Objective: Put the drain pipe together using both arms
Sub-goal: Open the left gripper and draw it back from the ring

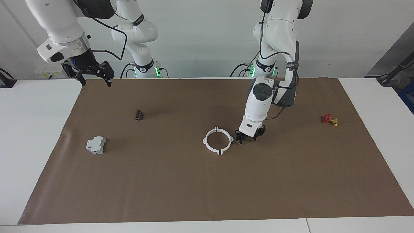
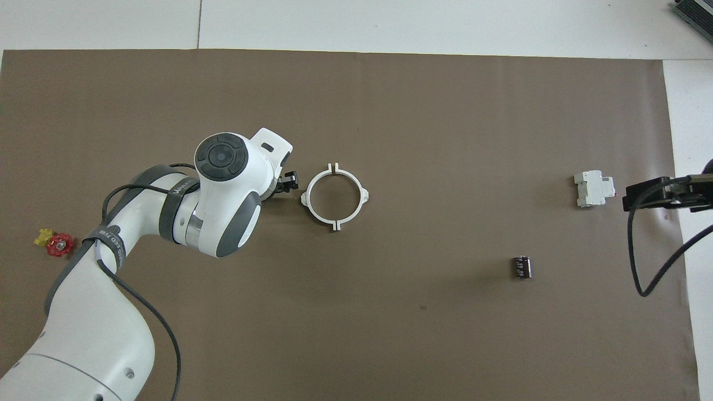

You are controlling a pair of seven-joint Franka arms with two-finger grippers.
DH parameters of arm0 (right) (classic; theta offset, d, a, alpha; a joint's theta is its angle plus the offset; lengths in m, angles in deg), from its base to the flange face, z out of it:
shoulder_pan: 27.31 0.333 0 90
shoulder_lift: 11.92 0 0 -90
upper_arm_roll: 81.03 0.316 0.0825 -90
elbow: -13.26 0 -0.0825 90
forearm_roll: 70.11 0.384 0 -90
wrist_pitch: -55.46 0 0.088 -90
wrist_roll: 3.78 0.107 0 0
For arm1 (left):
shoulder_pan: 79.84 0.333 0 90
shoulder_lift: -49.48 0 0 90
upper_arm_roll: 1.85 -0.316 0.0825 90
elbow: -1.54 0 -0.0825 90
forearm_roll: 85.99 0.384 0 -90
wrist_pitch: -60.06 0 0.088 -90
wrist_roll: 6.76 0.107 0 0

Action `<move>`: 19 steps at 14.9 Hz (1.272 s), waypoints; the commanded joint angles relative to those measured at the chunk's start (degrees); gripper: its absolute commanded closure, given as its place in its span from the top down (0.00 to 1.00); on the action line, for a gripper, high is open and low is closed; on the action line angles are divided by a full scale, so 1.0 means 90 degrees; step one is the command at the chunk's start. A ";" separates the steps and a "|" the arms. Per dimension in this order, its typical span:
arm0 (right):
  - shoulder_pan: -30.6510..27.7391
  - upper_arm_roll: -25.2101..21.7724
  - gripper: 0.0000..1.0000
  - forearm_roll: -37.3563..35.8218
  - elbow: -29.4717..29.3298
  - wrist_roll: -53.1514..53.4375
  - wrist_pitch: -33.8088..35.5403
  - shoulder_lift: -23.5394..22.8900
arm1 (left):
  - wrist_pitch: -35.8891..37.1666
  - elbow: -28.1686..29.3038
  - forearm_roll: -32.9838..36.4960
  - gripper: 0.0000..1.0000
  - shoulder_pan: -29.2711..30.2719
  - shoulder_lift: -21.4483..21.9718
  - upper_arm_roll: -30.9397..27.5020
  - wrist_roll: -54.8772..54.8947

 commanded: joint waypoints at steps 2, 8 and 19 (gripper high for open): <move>-0.0077 0.0027 1.00 0.0046 0.0052 -0.0139 0.0034 0.0105 | 0.0045 0.0157 0.0107 0.77 0.0051 0.0161 0.0028 0.0095; -0.0067 0.0027 1.00 0.0046 0.0052 -0.0139 0.0034 0.0105 | 0.0475 0.0157 0.0107 0.77 0.0587 0.0639 -0.0041 0.1080; -0.0067 0.0027 1.00 0.0046 0.0052 -0.0139 0.0034 0.0105 | 0.0641 0.0157 0.0097 0.79 0.0920 0.0757 -0.0050 0.1687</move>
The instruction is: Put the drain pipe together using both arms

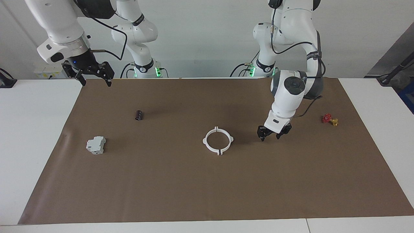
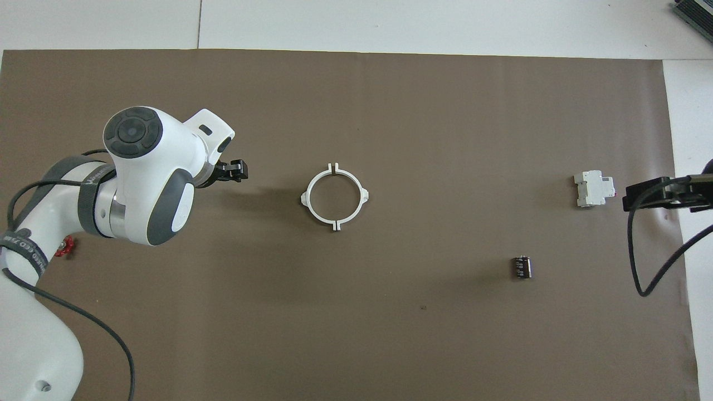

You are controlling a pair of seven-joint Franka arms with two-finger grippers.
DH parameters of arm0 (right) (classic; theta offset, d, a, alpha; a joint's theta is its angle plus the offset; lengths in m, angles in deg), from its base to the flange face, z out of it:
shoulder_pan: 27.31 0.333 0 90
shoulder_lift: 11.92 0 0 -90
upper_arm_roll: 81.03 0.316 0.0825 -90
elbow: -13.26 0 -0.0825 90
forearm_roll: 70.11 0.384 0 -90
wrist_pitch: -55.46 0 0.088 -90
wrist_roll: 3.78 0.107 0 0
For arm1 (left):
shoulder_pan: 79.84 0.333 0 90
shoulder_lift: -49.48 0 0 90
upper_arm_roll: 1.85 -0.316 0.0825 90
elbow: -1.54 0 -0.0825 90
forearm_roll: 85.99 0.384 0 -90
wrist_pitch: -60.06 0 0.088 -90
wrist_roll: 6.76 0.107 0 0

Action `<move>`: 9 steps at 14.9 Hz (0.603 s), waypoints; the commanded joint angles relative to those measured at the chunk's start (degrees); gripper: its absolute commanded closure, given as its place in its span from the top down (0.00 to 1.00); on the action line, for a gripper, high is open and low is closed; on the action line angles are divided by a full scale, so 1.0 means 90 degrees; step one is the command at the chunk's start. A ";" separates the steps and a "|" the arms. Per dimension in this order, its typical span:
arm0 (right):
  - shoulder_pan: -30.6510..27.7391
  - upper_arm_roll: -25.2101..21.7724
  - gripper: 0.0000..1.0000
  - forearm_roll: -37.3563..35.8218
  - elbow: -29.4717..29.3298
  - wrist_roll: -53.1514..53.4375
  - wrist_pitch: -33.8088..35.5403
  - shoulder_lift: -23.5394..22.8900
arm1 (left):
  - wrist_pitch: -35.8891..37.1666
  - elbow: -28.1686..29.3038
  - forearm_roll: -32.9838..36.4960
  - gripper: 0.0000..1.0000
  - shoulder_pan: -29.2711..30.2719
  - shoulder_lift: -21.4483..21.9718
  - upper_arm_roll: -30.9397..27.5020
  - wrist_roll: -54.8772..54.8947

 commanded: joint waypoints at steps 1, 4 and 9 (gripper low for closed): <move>-0.0067 0.0027 1.00 0.0046 0.0052 -0.0139 0.0034 0.0105 | 0.0070 0.0127 0.0090 0.79 0.0030 0.0145 0.0027 0.0045; -0.0077 0.0027 1.00 0.0046 0.0052 -0.0139 0.0034 0.0105 | 0.0060 0.0127 0.0090 0.79 0.0030 0.0145 0.0027 0.0035; -0.0077 0.0027 1.00 0.0036 0.0052 -0.0139 0.0034 0.0105 | 0.0050 0.0156 0.0090 0.79 0.0020 0.0145 0.0027 0.0006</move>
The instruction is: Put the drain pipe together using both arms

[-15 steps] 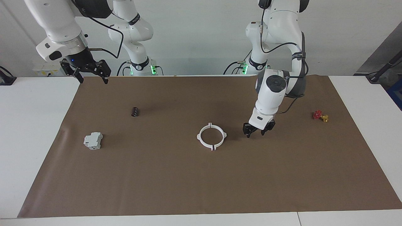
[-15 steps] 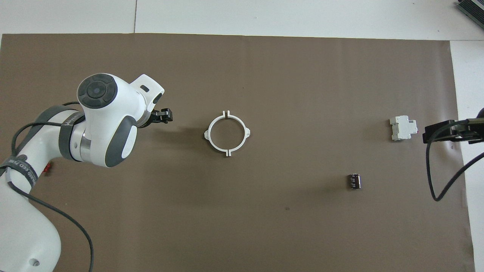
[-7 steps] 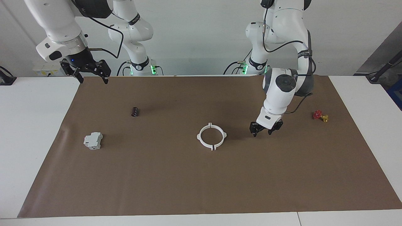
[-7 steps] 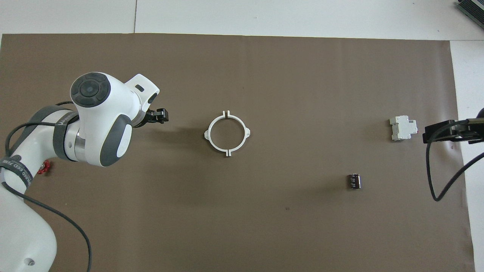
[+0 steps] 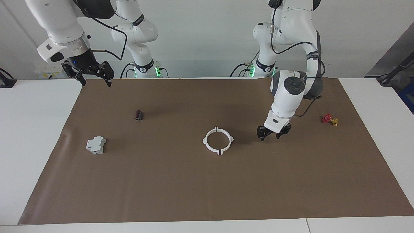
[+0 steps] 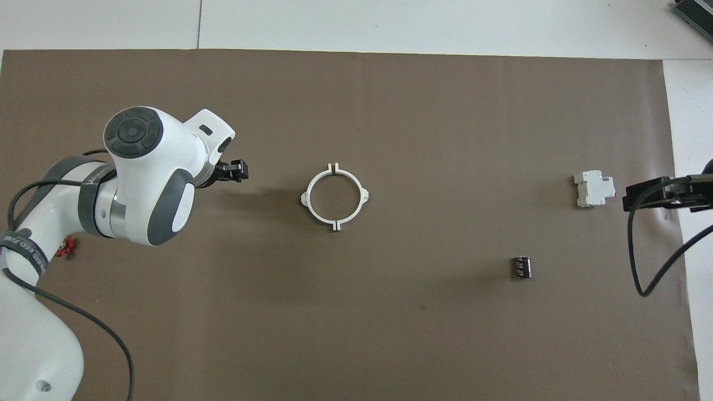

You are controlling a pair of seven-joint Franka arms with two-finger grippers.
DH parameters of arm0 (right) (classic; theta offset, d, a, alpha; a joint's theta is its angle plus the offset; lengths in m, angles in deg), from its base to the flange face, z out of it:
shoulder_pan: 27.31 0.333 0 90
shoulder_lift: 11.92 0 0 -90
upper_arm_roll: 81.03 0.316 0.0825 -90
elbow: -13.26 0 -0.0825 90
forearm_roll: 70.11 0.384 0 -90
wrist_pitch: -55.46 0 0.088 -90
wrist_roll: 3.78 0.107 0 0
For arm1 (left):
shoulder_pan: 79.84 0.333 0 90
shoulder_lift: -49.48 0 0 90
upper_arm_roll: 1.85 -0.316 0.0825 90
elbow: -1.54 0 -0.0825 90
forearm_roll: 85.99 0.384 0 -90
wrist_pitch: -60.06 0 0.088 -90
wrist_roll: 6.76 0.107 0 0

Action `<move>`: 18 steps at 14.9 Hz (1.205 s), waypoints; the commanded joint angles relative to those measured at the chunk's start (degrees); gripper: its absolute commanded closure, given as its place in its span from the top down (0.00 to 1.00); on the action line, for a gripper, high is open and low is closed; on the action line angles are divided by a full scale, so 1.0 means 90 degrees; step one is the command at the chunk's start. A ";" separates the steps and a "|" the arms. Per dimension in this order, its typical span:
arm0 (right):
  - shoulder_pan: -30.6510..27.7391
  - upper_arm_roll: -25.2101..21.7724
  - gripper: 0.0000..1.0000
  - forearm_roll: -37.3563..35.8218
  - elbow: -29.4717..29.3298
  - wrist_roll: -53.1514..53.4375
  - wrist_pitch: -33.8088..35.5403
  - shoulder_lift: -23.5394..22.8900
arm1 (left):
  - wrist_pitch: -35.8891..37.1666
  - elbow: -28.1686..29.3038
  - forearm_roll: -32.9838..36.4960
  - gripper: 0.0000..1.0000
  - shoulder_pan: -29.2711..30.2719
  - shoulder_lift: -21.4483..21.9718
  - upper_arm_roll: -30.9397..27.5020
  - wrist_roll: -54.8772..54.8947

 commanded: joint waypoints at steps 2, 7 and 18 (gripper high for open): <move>-0.0067 0.0027 1.00 0.0046 0.0052 -0.0139 0.0034 0.0105 | 0.0089 0.0204 0.0090 0.79 0.0039 0.0174 0.0013 0.0083; -0.0067 0.0027 1.00 0.0036 0.0061 -0.0139 0.0034 0.0105 | 0.0819 0.0126 0.0090 0.83 0.0740 0.0749 0.0022 0.1262; -0.0067 0.0027 1.00 0.0046 0.0052 -0.0139 0.0034 0.0105 | 0.2920 -0.0831 0.0051 1.00 0.1699 0.1970 -0.0017 0.2193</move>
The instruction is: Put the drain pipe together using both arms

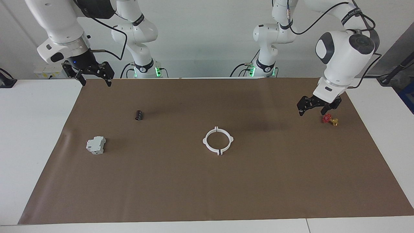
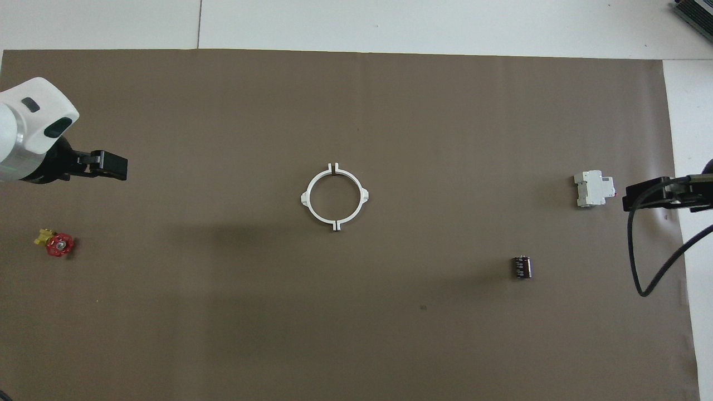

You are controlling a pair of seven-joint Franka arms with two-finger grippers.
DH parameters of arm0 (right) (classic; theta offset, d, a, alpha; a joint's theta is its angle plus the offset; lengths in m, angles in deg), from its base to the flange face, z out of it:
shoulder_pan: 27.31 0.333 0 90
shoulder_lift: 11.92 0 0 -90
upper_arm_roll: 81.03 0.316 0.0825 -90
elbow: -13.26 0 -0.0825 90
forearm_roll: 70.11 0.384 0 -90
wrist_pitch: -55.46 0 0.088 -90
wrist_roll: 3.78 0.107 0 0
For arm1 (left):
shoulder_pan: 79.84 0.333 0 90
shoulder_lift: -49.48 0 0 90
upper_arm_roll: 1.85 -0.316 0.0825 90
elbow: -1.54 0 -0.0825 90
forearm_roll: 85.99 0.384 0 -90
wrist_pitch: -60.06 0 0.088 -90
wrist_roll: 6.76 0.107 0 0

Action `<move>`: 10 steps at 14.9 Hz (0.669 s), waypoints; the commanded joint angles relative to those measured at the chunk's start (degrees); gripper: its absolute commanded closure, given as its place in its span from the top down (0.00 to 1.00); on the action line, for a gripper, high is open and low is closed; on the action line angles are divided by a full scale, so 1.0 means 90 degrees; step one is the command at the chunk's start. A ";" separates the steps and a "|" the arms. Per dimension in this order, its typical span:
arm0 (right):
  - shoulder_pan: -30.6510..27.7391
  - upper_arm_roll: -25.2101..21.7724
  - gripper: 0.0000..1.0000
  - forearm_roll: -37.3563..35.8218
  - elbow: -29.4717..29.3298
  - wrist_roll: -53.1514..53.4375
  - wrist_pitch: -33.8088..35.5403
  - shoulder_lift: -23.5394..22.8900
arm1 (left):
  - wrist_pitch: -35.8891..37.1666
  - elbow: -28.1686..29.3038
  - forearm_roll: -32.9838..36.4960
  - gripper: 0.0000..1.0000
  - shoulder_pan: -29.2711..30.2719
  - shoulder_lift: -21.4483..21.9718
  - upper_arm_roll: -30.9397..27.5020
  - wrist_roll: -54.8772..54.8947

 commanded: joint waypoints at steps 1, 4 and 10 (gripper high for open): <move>-0.0077 0.0027 1.00 0.0046 0.0052 -0.0139 0.0034 0.0105 | 0.0478 0.0057 0.0048 1.00 0.0205 0.0437 0.0047 0.0030; -0.0077 0.0027 1.00 0.0046 0.0052 -0.0139 0.0034 0.0105 | 0.1083 0.0028 0.0057 1.00 0.0195 0.0613 0.0057 0.0020; -0.0067 0.0027 1.00 0.0046 0.0052 -0.0139 0.0034 0.0105 | 0.1670 -0.0011 0.0057 1.00 0.0196 0.1023 0.0076 0.0010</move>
